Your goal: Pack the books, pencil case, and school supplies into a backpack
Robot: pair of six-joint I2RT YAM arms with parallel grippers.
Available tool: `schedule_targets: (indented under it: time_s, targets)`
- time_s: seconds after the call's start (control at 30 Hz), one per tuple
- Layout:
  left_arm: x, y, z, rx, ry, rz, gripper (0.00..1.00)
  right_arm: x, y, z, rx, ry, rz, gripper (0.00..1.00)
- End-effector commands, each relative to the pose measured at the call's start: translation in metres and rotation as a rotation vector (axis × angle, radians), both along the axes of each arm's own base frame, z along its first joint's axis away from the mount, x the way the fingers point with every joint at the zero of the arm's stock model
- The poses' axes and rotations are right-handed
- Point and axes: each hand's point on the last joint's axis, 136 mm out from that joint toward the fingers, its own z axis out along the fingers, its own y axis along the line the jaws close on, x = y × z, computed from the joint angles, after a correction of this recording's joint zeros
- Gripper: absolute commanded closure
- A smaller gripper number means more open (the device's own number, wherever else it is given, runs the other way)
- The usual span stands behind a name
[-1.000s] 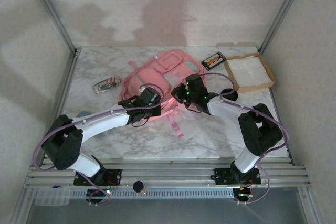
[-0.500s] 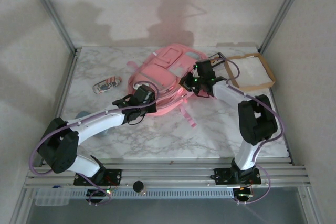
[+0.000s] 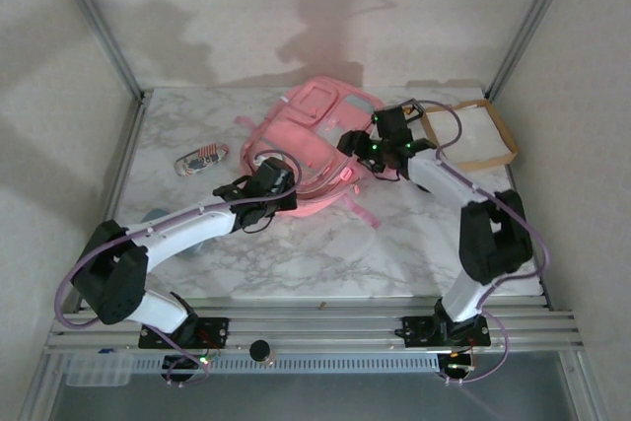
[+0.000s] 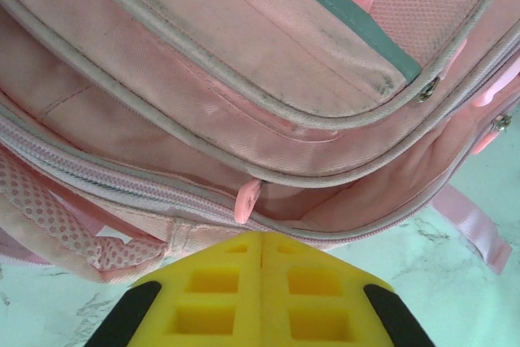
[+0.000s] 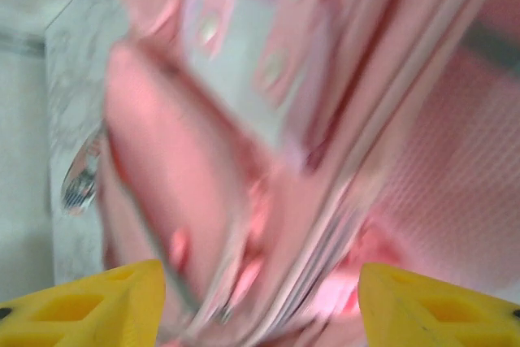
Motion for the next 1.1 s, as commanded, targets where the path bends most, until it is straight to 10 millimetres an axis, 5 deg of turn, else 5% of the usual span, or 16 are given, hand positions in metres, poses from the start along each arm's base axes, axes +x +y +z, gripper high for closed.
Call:
schedule_targets:
  time_s: [0.0, 0.2, 0.67, 0.8, 0.97, 1.07]
  targets:
    - [0.005, -0.007, 0.005, 0.006, -0.013, -0.017, 1.00, -0.044, 0.028, -0.016, 0.031, 0.081, 0.005, 0.35]
    - [0.000, 0.005, -0.003, 0.059, 0.002, -0.001, 1.00, -0.055, 0.059, -0.039, 0.097, 0.116, -0.052, 0.41]
    - [-0.003, 0.004, -0.008, 0.044, 0.004, -0.010, 1.00, -0.022, 0.068, -0.065, 0.037, 0.083, -0.137, 0.44]
    - [-0.005, 0.007, -0.010, 0.057, 0.010, -0.006, 1.00, -0.014, 0.072, -0.052, 0.036, 0.028, -0.136, 0.50]
    - [-0.006, 0.011, -0.009, 0.057, 0.003, 0.001, 1.00, -0.021, 0.060, -0.078, -0.014, 0.083, -0.177, 0.34]
    - [-0.006, 0.011, -0.007, 0.047, -0.004, 0.007, 1.00, -0.015, 0.064, -0.075, -0.015, 0.054, -0.193, 0.32]
